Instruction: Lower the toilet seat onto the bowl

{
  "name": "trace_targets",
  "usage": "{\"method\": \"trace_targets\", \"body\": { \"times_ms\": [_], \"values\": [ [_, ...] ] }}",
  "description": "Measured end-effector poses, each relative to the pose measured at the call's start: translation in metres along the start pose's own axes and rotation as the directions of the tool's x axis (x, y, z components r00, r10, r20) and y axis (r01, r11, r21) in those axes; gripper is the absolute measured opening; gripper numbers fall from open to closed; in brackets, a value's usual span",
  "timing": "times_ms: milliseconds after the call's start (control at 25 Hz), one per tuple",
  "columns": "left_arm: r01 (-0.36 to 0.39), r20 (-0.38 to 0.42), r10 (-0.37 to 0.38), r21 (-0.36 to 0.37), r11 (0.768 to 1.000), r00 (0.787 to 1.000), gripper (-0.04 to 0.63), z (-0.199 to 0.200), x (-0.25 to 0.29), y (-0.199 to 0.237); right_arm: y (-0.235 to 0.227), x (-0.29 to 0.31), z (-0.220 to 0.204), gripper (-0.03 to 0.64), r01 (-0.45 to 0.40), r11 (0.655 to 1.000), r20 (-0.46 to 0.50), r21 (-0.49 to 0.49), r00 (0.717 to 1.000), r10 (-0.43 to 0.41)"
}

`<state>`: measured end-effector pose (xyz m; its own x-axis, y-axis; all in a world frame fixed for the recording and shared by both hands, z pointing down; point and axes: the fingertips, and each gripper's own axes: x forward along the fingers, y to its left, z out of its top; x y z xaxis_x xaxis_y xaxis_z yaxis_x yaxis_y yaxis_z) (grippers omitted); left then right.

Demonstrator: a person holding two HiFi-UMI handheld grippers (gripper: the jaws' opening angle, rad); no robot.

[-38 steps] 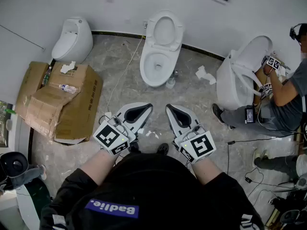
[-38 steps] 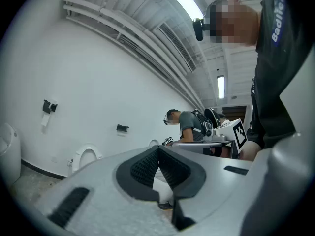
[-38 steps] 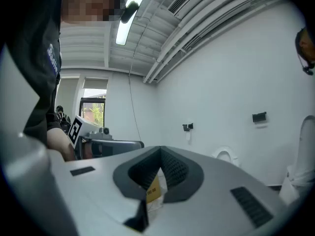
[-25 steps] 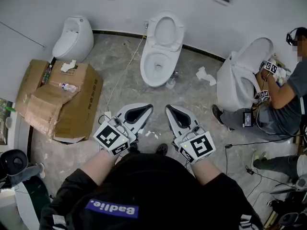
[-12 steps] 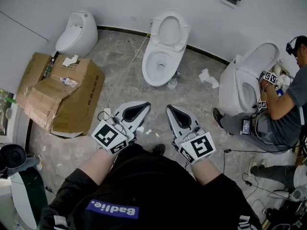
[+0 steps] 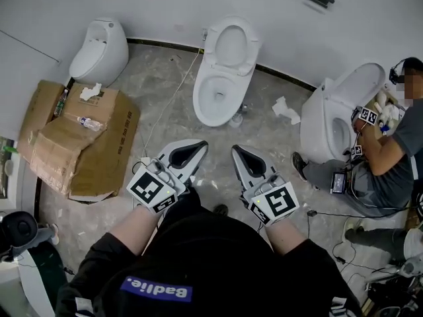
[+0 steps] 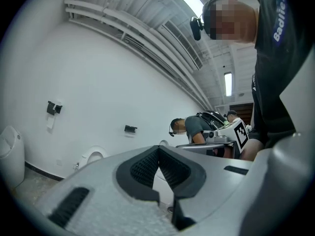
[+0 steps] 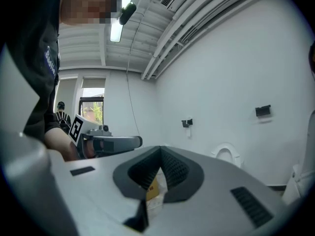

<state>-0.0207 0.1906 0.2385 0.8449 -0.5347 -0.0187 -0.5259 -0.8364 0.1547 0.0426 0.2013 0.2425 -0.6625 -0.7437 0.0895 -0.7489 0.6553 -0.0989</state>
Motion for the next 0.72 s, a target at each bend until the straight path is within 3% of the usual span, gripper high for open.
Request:
{"method": "trace_targets", "body": {
  "times_ms": [480,720],
  "values": [
    [0.128,0.007,-0.128,0.006,0.992,0.992,0.015,0.023,0.031,0.095,-0.04,0.095,0.016,0.026,0.102,0.995,-0.005,-0.008,0.995,-0.102],
    [0.151,0.014,-0.151,0.006,0.989,0.988,0.014,0.033,0.052,0.128,-0.065,0.128,0.02,0.026,0.129,0.992,-0.008,-0.007,0.992,-0.129]
  ]
}}
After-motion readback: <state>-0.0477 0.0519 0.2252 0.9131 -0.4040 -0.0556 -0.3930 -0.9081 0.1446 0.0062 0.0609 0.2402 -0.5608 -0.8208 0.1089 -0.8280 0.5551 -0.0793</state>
